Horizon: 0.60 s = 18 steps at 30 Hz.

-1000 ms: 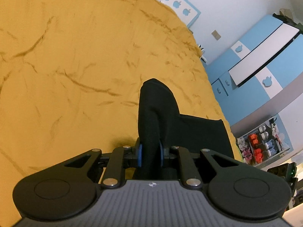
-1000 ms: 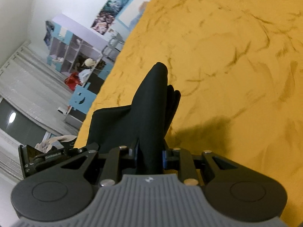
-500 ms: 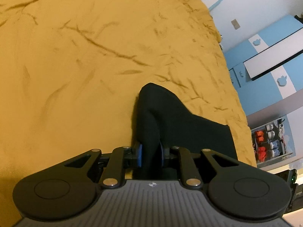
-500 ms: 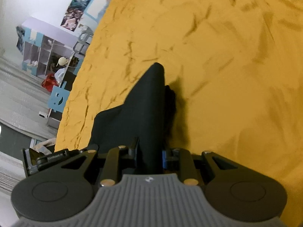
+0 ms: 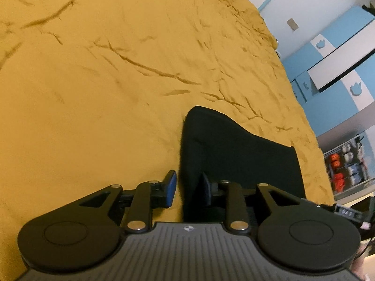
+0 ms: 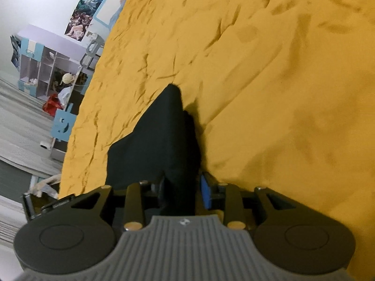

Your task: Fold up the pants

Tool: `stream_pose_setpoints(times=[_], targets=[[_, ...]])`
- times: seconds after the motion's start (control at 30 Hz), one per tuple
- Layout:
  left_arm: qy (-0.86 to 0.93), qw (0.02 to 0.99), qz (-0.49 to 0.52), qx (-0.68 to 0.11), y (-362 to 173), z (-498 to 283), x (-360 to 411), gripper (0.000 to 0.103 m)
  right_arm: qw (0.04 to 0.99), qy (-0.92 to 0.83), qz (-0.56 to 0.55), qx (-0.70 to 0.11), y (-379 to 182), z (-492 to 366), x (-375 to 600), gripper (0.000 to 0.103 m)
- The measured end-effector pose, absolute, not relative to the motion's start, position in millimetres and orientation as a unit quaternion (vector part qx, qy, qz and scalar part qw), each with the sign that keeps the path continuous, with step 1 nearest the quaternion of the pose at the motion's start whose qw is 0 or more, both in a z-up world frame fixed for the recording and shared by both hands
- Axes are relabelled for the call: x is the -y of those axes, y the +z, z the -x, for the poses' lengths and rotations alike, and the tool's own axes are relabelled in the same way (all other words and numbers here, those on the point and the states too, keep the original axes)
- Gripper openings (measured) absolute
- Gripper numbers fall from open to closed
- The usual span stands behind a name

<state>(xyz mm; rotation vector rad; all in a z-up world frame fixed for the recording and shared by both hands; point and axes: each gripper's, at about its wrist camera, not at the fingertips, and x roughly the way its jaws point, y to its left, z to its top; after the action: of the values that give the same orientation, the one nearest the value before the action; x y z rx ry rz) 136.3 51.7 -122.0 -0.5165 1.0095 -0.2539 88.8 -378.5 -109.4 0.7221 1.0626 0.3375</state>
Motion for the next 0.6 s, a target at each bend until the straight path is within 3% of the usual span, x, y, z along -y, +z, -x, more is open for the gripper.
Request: stream_pose_setpoints(times=[0.17,0.4,0.5,0.6], targets=[[-0.065,0.87,0.167,-0.459,-91,-111,-48,0.033,0.838,0.134,-0.243,-0.469,-79,-72,372,0.032],[-0.084,0.9,0.137,-0.405,-58,-62,-21,0.033,0.913,0.116,-0.05,-0.388,-33,-34,331,0.033],[-0.109,0.905,0.118,-0.395,-52,-48,0,0.033,0.921,0.151,0.007,-0.36,-26,-15,308,0.043],[-0.127,0.908,0.085,-0.39,-54,-36,18,0.037,0.916,0.18,0.055,-0.354,-31,2,289,0.045]])
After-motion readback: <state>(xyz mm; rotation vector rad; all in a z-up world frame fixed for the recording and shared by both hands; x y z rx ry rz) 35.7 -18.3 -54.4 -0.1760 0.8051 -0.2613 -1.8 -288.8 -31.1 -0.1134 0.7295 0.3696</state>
